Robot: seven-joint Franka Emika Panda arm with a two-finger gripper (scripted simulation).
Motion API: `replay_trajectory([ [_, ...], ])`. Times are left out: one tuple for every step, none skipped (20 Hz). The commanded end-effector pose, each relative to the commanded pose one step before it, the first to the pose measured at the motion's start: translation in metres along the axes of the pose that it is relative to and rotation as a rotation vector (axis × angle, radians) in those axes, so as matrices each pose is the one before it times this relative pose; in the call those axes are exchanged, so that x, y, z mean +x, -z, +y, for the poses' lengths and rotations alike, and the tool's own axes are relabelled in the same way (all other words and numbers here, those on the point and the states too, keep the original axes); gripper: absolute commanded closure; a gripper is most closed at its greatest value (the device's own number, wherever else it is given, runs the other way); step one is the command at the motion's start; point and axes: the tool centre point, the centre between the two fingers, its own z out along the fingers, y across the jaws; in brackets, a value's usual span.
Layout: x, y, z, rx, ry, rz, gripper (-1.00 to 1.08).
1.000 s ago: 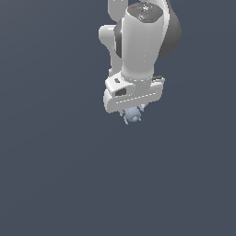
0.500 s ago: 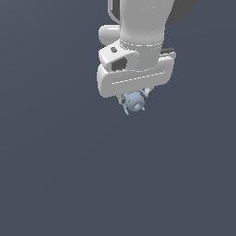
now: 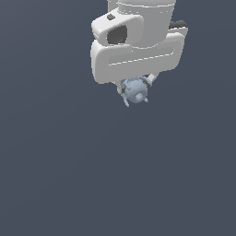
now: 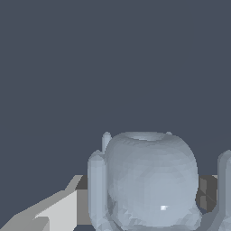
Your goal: Pick up the object and move it to a goal position.
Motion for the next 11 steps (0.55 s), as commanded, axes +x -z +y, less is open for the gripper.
replay_trajectory([
  [0.0025, 0.00791, 0.00133, 0.00018, 0.00009, -0.00065, 1.08],
  [0.00079, 0.00235, 0.00042, 0.0, 0.0, 0.0, 1.08],
  [0.0007, 0.00205, 0.00037, 0.0, 0.0, 0.0, 1.08],
  [0.00062, 0.00175, 0.00032, 0.0, 0.0, 0.0, 1.08],
  [0.00054, 0.00147, 0.00027, 0.0, 0.0, 0.0, 1.08],
  [0.00046, 0.00118, 0.00023, 0.0, 0.0, 0.0, 1.08],
  [0.00039, 0.00091, 0.00019, 0.0, 0.0, 0.0, 1.08],
  [0.00032, 0.00064, 0.00015, 0.0, 0.0, 0.0, 1.08],
  [0.00024, 0.00038, 0.0001, 0.0, 0.0, 0.0, 1.08],
  [0.00016, 0.00015, 0.00006, 0.0, 0.0, 0.0, 1.08],
  [0.00006, 0.00002, 0.00002, 0.0, 0.0, 0.0, 1.08],
])
